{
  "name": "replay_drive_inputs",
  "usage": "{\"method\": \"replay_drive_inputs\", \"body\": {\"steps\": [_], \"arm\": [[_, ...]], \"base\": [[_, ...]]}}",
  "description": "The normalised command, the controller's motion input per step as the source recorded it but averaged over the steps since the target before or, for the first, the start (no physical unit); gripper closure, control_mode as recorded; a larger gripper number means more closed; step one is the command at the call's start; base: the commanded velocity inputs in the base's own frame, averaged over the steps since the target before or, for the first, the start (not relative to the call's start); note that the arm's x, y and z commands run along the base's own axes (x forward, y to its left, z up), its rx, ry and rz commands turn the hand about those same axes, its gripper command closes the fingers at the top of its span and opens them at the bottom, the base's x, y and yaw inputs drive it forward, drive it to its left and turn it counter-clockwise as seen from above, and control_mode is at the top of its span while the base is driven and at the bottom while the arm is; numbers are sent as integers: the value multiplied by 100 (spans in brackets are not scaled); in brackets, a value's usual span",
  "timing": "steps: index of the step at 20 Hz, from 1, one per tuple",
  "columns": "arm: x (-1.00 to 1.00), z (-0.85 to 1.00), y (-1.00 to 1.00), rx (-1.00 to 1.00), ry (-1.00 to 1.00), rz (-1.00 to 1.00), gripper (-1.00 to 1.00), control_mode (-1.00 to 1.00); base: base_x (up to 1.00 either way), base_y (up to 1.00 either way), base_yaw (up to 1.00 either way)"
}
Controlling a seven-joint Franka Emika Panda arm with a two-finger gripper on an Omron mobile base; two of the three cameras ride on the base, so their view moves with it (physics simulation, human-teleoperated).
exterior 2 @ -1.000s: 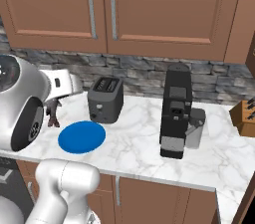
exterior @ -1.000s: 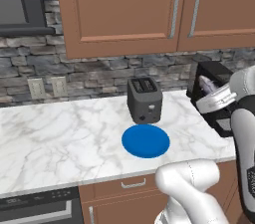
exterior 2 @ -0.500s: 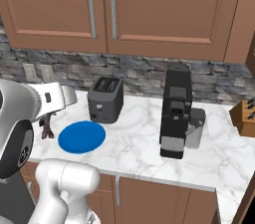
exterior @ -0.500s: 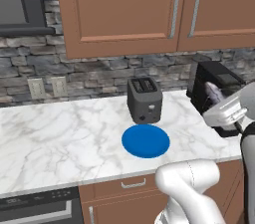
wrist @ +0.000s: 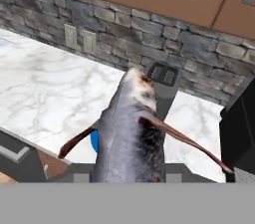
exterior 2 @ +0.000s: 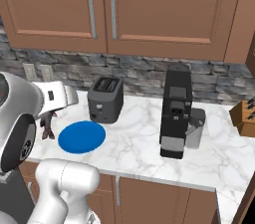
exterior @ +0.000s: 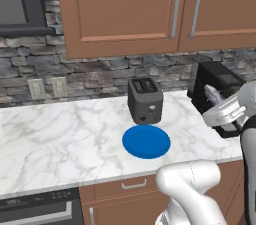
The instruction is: Place the fish on the rack of the oven, and slide the rack back inside. Close the oven door.
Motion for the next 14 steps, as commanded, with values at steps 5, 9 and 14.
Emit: {"method": "replay_drive_inputs", "body": {"steps": [5,9,14], "arm": [[-72,-19,0,-1,8,0,100,-100],[-32,-2,13,-4,21,0,100,-100],[31,0,9,0,28,0,100,-100]], "base": [[0,0,0],[0,0,0],[0,0,0]]}}
